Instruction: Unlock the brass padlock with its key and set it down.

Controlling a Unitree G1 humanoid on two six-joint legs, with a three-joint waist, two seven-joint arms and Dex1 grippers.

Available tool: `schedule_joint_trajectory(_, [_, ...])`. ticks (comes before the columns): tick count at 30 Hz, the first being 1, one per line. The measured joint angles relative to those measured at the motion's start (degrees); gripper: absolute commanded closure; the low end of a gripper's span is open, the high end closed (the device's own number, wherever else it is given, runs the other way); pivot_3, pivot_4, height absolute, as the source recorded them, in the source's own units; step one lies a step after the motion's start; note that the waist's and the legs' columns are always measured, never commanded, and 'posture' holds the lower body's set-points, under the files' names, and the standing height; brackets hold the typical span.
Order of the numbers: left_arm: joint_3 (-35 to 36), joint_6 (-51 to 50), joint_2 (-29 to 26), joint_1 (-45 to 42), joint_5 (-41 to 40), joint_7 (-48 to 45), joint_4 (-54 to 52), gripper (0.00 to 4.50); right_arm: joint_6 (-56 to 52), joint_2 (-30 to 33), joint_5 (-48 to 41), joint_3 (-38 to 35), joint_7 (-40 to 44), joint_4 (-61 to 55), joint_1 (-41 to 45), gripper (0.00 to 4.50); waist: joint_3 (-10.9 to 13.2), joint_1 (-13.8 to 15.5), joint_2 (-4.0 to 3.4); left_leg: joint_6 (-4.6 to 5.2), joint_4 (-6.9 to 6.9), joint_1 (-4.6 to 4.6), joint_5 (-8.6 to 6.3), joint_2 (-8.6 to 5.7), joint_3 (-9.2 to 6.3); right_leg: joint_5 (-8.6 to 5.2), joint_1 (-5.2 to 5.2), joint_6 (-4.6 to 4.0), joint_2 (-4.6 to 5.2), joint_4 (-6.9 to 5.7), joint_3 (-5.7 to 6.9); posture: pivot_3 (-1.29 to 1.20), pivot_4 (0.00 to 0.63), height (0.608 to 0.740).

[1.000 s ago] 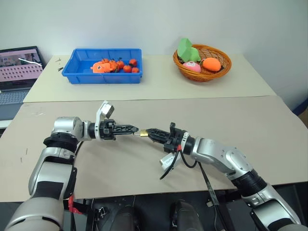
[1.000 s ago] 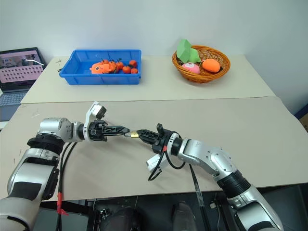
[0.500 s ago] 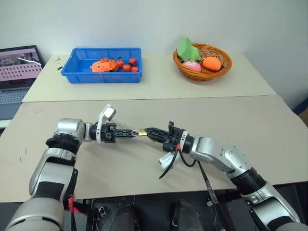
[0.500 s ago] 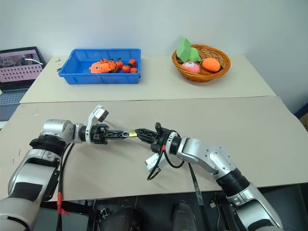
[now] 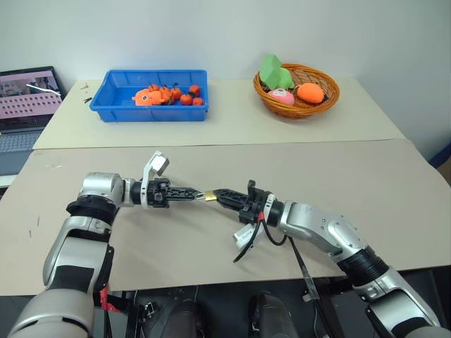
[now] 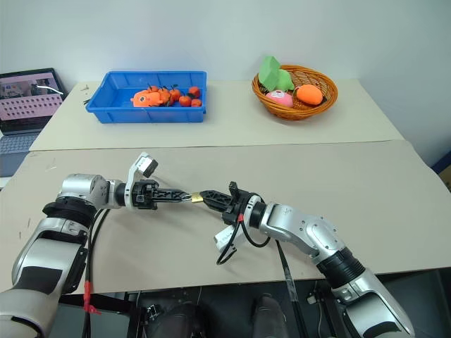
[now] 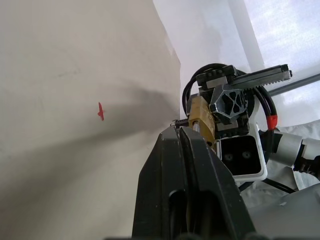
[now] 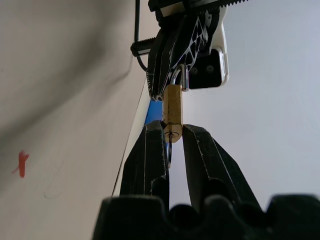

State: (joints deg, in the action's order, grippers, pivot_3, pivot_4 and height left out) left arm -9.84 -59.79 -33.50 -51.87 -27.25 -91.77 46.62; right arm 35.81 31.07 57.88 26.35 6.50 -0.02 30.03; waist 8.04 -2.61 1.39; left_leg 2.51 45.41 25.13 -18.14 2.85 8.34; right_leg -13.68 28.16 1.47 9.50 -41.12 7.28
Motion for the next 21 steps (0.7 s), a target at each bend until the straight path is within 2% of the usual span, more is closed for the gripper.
schedule_joint_trajectory(21, [0.0, -0.5, -0.1, 0.1, 0.1, 0.4, -1.0, 4.39, 0.0, 0.0, -0.1, 0.7, -1.6, 2.3, 0.6, 4.40, 0.0, 0.0, 0.00, 0.00, 0.00, 0.01, 0.00, 0.00, 0.00, 0.00, 0.00, 0.00, 0.00, 0.00, 0.00, 0.00, 0.150, 0.676])
